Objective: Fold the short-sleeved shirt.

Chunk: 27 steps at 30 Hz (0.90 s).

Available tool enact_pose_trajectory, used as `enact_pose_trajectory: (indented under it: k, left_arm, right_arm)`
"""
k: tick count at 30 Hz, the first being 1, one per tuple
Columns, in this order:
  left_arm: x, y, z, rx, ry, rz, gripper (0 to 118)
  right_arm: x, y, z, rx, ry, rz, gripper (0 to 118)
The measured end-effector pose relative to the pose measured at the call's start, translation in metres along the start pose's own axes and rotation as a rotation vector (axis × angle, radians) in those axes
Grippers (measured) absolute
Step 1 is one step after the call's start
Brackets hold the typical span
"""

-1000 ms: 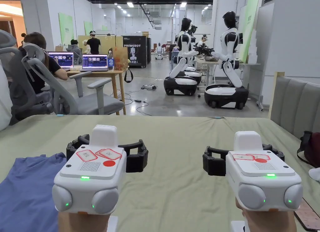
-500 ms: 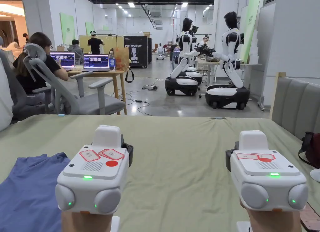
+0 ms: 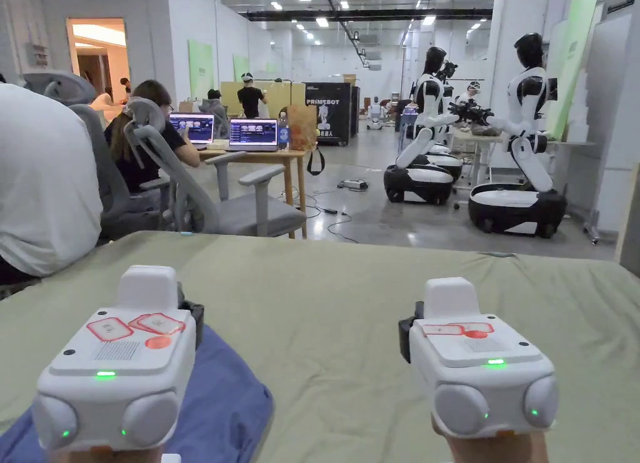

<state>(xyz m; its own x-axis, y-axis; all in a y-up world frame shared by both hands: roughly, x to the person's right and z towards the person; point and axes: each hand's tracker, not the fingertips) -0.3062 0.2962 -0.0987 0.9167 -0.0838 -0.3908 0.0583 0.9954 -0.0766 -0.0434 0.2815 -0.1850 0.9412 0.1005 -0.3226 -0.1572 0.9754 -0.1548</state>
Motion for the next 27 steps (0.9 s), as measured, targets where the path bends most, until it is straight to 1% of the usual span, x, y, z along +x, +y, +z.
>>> enact_pose_trajectory:
  k: [2,3,4,5,6,8,11,15,17,19,21,23,24,25,26,27]
  left_arm:
    - [-0.032,-0.006,-0.004,-0.029,0.072,0.03,0]
    - [-0.043,-0.011,-0.006,-0.043,0.097,0.039,0]
    - [-0.053,-0.016,-0.011,-0.061,0.12,0.048,0]
    - [-0.061,-0.022,-0.015,-0.083,0.126,0.054,0]
    - [-0.066,-0.027,-0.02,-0.1,0.124,0.055,0]
    - [-0.069,-0.04,-0.036,-0.155,0.121,0.046,0]
    - [-0.065,-0.052,-0.062,-0.218,0.086,0.052,0]
    - [-0.048,-0.058,-0.121,-0.313,0.022,0.025,0]
    - [-0.035,-0.062,-0.164,-0.395,0.024,-0.02,0]
    - [-0.025,-0.072,-0.217,-0.48,-0.035,-0.039,0]
    - [-0.014,-0.082,-0.271,-0.572,-0.103,-0.002,0]
    - [0.003,-0.097,-0.322,-0.623,-0.124,-0.084,0]
    - [0.006,-0.107,-0.349,-0.643,-0.131,-0.098,0]
    - [0.011,-0.113,-0.374,-0.7,-0.148,-0.075,0]
    - [0.014,-0.118,-0.392,-0.726,-0.173,-0.019,0]
    - [0.016,-0.123,-0.411,-0.73,-0.208,0.057,4]
  right_arm:
    - [-0.032,0.004,-0.012,-0.009,0.119,-0.015,0]
    - [-0.043,0.004,-0.016,-0.018,0.166,-0.021,0]
    - [-0.055,0.004,-0.022,-0.029,0.193,-0.02,0]
    - [-0.064,0.005,-0.028,-0.031,0.198,-0.011,0]
    - [-0.07,0.004,-0.033,-0.025,0.181,-0.002,0]
    - [-0.078,0.003,-0.046,-0.02,0.197,0.003,0]
    - [-0.081,0.0,-0.066,-0.043,0.215,0.002,0]
    - [-0.078,-0.003,-0.098,-0.075,0.226,0.01,0]
    - [-0.075,-0.005,-0.115,-0.102,0.234,0.003,0]
    - [-0.071,-0.009,-0.132,-0.12,0.232,0.008,0]
    - [-0.064,-0.012,-0.146,-0.136,0.234,0.008,0]
    - [-0.058,-0.016,-0.163,-0.16,0.241,0.008,0]
    - [-0.055,-0.018,-0.172,-0.169,0.242,0.008,0]
    - [-0.053,-0.021,-0.179,-0.178,0.234,0.007,0]
    - [-0.05,-0.023,-0.185,-0.184,0.231,0.006,0]
    - [-0.046,-0.026,-0.192,-0.194,0.228,0.002,0]
